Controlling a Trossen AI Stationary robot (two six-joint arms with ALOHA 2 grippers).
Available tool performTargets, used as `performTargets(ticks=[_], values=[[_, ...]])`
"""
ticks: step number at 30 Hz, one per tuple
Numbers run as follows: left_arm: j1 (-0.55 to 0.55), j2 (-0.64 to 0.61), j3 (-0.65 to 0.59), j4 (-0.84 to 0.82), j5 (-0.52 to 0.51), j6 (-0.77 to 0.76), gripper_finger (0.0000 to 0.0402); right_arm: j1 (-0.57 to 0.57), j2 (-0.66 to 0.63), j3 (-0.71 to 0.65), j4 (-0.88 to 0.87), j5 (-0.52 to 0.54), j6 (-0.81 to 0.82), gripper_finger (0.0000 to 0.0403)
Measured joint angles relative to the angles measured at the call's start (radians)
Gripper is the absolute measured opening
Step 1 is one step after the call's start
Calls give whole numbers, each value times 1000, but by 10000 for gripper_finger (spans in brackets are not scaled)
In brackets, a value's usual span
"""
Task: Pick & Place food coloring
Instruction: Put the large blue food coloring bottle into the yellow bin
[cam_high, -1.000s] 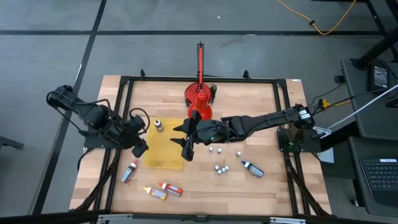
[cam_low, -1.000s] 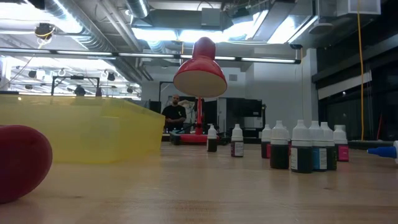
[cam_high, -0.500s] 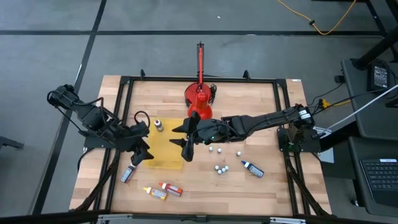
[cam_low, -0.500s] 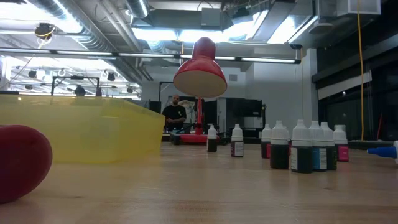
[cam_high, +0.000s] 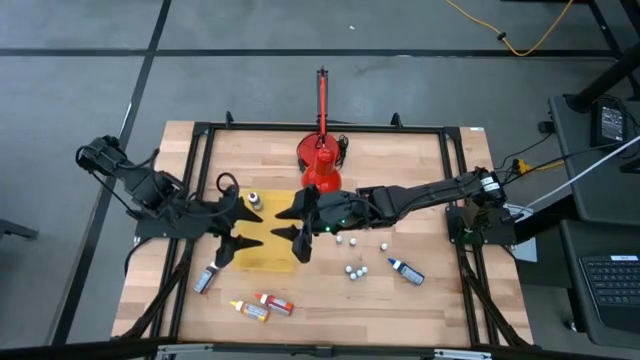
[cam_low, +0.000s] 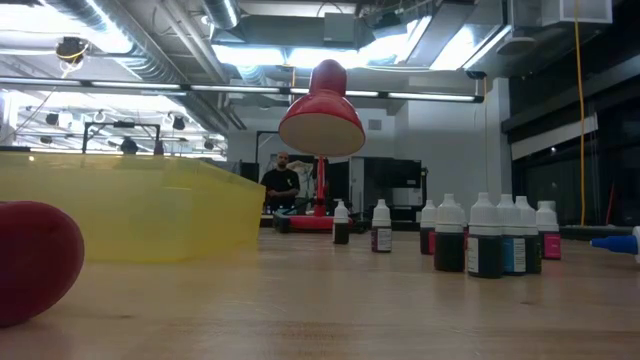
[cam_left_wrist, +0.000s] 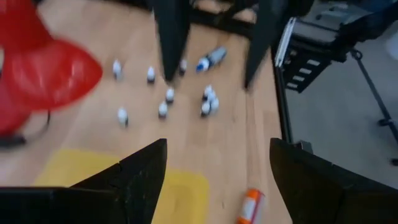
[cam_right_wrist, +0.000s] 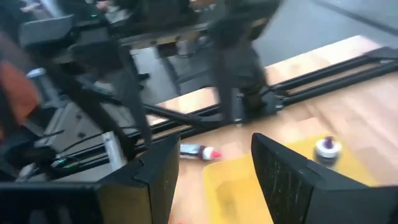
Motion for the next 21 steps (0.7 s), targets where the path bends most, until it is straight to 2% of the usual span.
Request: performTargets(ticks=[4, 7, 10, 16, 21], values=[[0, 0, 0, 52, 0, 110, 274, 2, -2, 0, -52, -63, 34, 200], [0, 0, 0, 50, 6, 142, 274, 6, -25, 0, -186, -75, 88, 200], [0, 0, 0, 47, 6, 147, 274, 21, -71, 0, -359, -33, 163, 200], [0, 0, 0, 47, 7, 147, 274, 99, -165, 0, -627, 119, 296, 200], [0, 0, 0, 47, 7, 147, 274, 154, -221, 0, -836, 135, 400, 200]])
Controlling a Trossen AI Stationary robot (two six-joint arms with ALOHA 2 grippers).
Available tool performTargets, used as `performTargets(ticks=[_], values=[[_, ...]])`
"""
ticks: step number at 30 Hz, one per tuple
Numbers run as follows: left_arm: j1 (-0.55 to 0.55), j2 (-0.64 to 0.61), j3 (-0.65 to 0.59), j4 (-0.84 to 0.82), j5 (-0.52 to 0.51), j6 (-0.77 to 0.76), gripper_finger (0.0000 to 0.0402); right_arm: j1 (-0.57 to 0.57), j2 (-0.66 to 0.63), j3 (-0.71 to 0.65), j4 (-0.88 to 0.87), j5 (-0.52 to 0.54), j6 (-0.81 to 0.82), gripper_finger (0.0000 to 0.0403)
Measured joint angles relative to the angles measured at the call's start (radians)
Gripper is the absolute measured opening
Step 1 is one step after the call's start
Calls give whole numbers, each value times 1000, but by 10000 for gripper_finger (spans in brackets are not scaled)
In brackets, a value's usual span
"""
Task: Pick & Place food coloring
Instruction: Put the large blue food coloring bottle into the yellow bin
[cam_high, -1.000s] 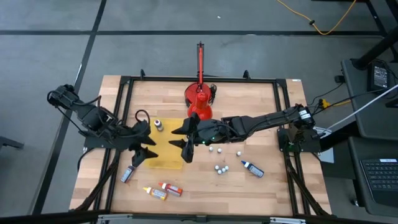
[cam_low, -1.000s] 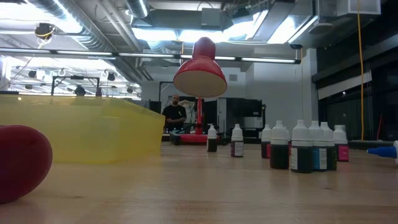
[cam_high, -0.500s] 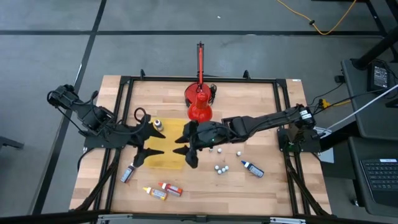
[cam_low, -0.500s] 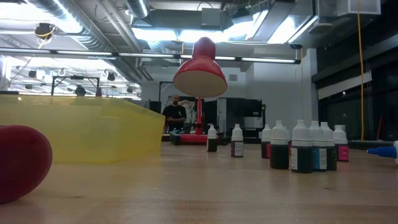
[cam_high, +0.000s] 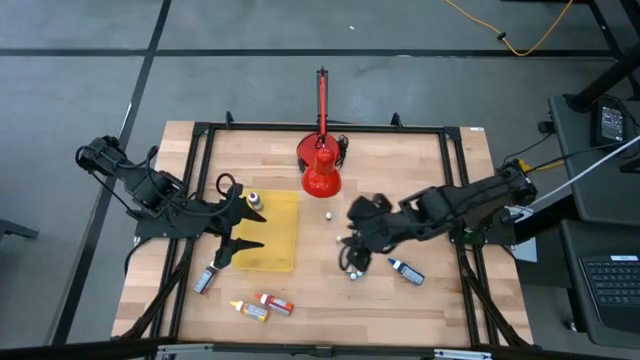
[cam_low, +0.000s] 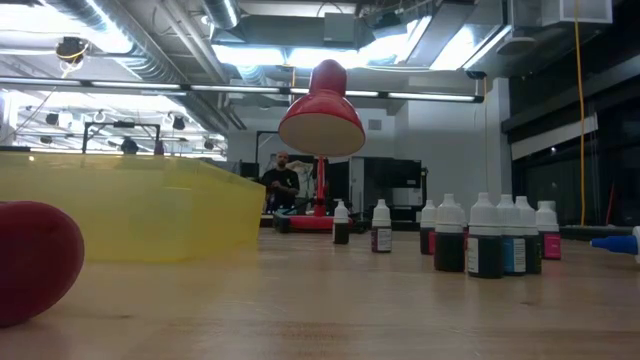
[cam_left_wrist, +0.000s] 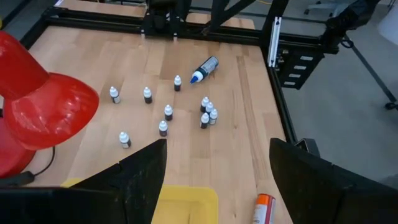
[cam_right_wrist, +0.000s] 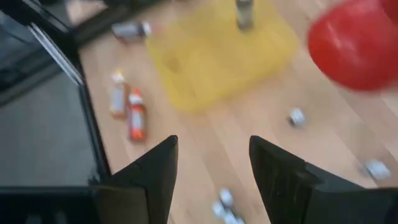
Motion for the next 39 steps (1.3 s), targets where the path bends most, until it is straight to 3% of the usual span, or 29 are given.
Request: performTargets(ticks=[8, 14, 18, 25, 31, 39], values=[[0, 0, 0, 0, 0, 0, 274, 17, -11, 0, -293, -109, 78, 208], [0, 0, 0, 0, 0, 0, 274, 26, -13, -18, -456, -161, 81, 264], [0, 0, 0, 0, 0, 0, 274, 61, -26, -86, -454, -238, 89, 291], [0, 0, 0, 0, 0, 0, 274, 159, -121, -302, -443, -266, 213, 288], [0, 0, 0, 0, 0, 0, 274, 195, -188, -552, -259, -366, 289, 281], [0, 0, 0, 0, 0, 0, 274, 232, -189, -754, -12, -451, 344, 281]])
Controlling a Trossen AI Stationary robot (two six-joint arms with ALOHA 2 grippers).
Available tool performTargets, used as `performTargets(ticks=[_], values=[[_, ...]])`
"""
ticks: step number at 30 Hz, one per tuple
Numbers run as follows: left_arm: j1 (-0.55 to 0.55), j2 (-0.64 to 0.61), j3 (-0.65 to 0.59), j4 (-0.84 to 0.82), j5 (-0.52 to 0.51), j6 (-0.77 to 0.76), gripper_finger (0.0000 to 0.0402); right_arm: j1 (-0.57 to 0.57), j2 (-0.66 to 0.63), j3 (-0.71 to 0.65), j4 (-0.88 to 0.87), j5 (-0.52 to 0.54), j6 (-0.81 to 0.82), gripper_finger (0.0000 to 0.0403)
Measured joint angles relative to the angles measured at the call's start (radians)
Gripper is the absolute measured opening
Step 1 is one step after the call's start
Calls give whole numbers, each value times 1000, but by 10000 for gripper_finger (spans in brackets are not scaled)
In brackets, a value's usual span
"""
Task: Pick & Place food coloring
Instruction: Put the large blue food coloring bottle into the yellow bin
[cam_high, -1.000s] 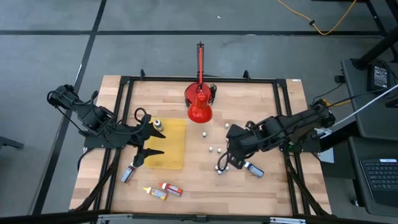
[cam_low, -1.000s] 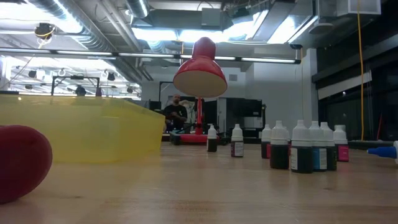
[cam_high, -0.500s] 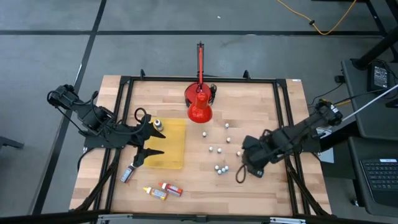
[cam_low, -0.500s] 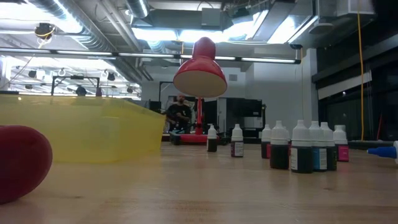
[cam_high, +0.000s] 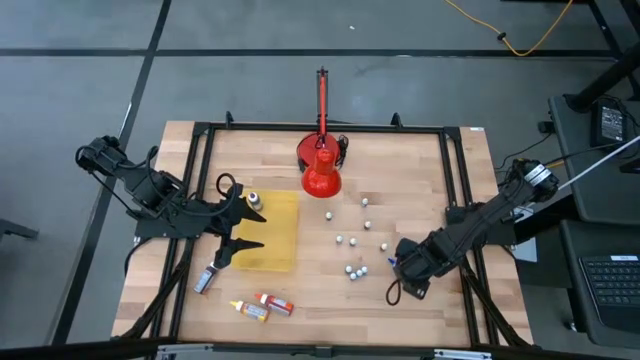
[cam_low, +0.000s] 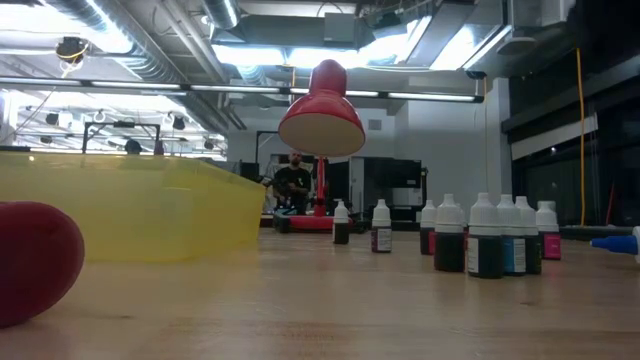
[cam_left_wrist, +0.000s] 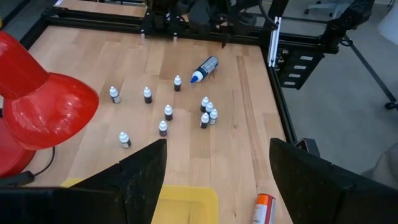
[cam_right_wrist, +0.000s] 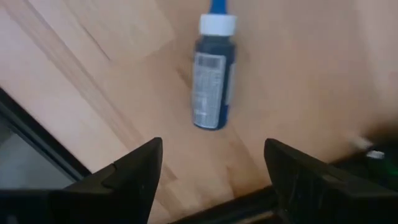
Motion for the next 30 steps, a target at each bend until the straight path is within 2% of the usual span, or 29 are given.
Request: performTargets(ticks=[21, 30], values=[[0, 0, 0, 0, 0, 0, 274, 24, 5, -313, 380, 9, 68, 281], [0, 0, 0, 0, 0, 0, 274, 23, 5, -332, 425, 3, 68, 276]])
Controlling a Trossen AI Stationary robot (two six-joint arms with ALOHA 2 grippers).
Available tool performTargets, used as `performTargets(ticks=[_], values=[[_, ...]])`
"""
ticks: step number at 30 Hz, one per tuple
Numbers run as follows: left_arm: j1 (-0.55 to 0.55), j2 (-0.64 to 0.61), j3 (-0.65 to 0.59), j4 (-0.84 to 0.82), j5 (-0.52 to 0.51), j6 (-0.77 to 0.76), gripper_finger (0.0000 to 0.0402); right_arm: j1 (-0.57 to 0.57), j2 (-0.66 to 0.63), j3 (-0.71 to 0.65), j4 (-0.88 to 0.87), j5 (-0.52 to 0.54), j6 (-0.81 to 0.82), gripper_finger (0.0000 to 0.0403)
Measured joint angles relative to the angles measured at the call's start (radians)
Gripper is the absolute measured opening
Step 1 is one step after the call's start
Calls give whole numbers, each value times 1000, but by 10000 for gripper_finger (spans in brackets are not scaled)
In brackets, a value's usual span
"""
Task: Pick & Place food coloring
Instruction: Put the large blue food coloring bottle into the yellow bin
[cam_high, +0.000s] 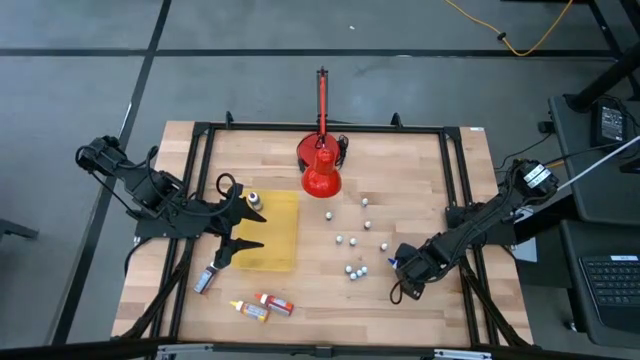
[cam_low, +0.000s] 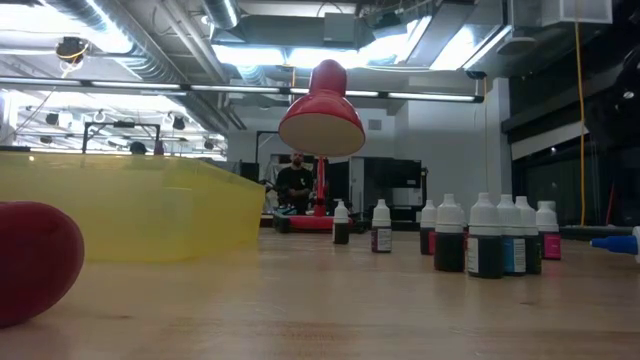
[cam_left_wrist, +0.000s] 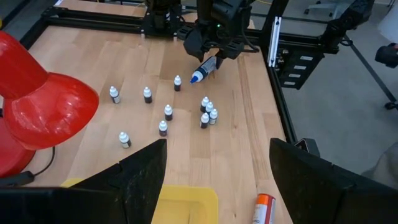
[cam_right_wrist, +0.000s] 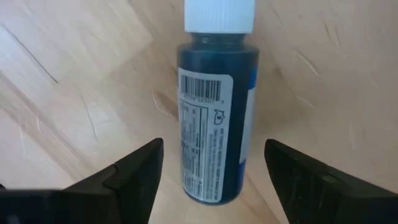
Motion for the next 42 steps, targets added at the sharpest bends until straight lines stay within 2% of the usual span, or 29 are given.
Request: performTargets(ticks=[3, 12, 17, 22, 27, 32, 37, 42], values=[[0, 0, 0, 0, 0, 0, 274, 0, 0, 0, 0, -6, -1, 253], [0, 0, 0, 0, 0, 0, 274, -1, 53, 4, 24, -58, -6, 148], [0, 0, 0, 0, 0, 0, 274, 0, 60, 20, 48, -52, 19, 125], [0, 0, 0, 0, 0, 0, 274, -1, 41, 98, -10, 46, 35, 123], [0, 0, 0, 0, 0, 0, 274, 0, 37, 241, -154, 124, 19, 121], [0, 0, 0, 0, 0, 0, 274, 0, 37, 397, -262, 257, -18, 121], [0, 0, 0, 0, 0, 0, 274, -9, 37, 525, -284, 416, -55, 120], [0, 0, 0, 0, 0, 0, 274, -41, 37, 608, -273, 525, -106, 120]])
